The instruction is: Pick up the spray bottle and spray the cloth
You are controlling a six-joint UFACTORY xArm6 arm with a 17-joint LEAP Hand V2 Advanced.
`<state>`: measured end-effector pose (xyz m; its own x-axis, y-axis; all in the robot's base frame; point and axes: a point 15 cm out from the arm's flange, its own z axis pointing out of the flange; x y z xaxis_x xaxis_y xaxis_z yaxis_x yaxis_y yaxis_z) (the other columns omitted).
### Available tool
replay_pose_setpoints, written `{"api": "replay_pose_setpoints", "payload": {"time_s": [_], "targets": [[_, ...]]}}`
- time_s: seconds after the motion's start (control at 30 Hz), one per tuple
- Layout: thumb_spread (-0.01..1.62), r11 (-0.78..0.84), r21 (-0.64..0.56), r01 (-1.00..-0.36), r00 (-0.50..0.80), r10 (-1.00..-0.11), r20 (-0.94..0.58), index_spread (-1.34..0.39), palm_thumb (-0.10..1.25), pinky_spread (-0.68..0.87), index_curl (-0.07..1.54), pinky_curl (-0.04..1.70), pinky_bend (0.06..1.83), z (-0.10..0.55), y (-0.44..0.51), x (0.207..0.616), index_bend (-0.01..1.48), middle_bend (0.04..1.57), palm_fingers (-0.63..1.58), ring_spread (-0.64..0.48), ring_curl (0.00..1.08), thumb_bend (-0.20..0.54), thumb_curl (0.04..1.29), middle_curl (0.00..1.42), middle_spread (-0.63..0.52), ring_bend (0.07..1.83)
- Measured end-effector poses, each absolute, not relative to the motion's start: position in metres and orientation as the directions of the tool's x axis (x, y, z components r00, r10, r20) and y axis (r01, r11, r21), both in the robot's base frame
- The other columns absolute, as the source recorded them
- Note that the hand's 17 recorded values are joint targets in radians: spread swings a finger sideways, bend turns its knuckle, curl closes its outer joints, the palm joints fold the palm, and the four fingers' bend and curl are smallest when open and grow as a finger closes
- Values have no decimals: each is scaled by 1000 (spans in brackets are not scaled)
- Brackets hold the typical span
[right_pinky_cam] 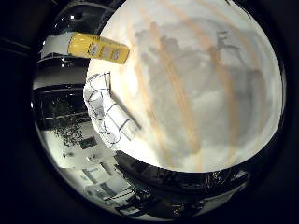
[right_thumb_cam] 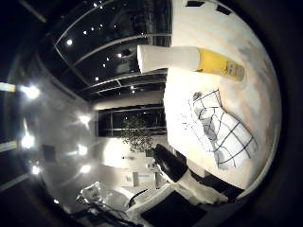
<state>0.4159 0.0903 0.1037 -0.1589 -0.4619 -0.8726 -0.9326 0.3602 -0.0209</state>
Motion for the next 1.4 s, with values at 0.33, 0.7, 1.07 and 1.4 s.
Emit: {"api": "replay_pose_setpoints", "payload": {"time_s": [0.33,0.7,1.07,1.4], "targets": [[1035,368,-56,-928,-139,-481,-866,-125,538,420,231,305,471,98,90,449,147,233,8,259,270,-24,310,336,250,350],[1025,378,-85,-922,-96,-438,-894,-114,600,342,267,277,375,98,127,483,164,348,274,185,278,-15,323,371,133,415],[966,417,-180,-891,17,-367,-930,-302,963,-255,605,509,1032,93,150,521,753,1032,1373,-181,535,-5,424,658,-115,1103],[937,395,-189,-899,111,-212,-971,-196,1126,-156,763,824,1300,120,173,523,1156,1330,1158,-185,659,-8,590,707,-93,1405]]}}
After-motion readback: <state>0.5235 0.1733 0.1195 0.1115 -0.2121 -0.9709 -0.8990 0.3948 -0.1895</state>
